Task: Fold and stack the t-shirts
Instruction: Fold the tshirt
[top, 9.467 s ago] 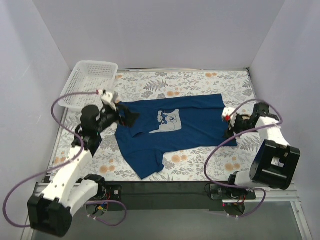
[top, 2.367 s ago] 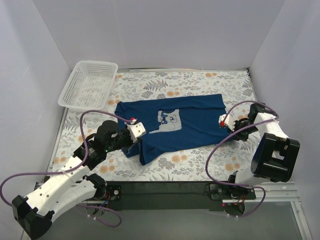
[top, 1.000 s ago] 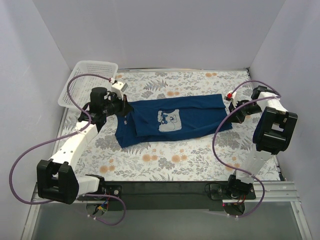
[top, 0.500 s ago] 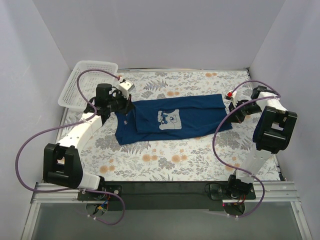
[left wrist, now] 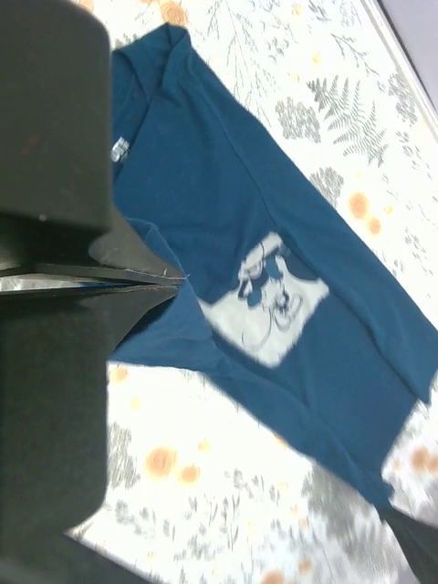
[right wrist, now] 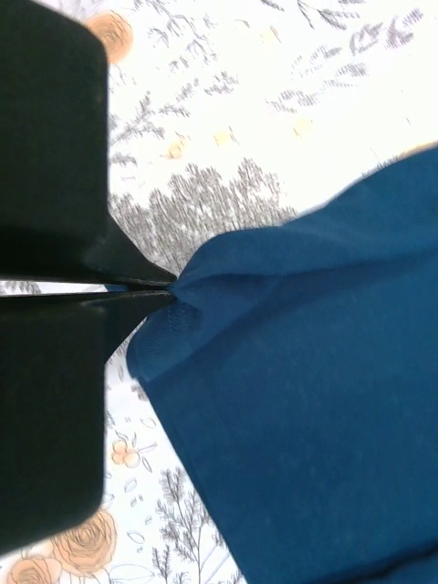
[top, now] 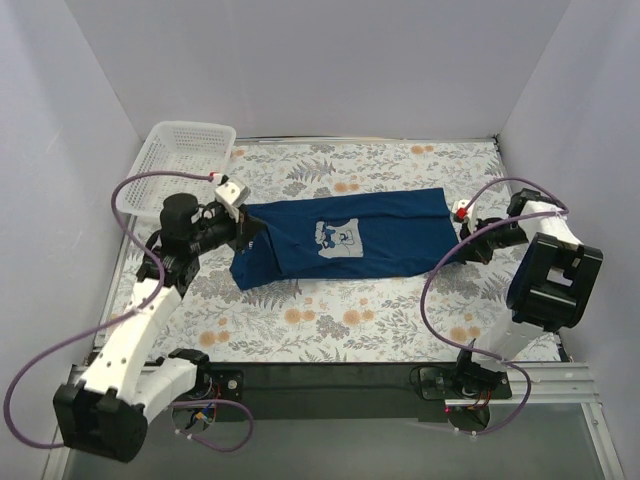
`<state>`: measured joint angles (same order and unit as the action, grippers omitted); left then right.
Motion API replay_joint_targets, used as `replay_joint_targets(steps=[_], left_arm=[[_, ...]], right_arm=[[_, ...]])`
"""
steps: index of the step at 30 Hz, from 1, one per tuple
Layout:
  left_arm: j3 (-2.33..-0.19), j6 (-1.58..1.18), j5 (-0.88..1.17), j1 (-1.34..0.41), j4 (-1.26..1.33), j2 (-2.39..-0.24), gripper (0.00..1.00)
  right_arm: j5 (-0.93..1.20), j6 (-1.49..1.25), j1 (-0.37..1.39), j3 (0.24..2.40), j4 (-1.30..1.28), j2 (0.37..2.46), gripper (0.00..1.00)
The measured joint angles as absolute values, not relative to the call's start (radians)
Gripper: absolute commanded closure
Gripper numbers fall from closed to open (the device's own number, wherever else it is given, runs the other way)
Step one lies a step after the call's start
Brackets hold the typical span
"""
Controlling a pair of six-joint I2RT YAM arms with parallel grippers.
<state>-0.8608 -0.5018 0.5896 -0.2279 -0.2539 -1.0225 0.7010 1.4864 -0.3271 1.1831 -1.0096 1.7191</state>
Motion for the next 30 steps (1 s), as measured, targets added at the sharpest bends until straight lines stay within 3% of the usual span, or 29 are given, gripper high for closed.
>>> replay_joint_targets(steps=[6,19,30], left_arm=[[-0.807,-0.606,0.618,-0.235,-0.363,-0.821,1.0],[-0.775,-0.656,0.654,-0.235,-0.577,-0.87,1.0],[-1.047,-0.828,0.812,-0.238,-0.646,-0.929,1.0]], right_arm=[[0.691,1.604,-0.403,1.114,-1.054,1.604,0.99],[0.693,1.664,-0.535,1.158,-1.084,1.651,0.99],[0.684,1.676,-0.533,1.158,-1.098,1.697,0.99]])
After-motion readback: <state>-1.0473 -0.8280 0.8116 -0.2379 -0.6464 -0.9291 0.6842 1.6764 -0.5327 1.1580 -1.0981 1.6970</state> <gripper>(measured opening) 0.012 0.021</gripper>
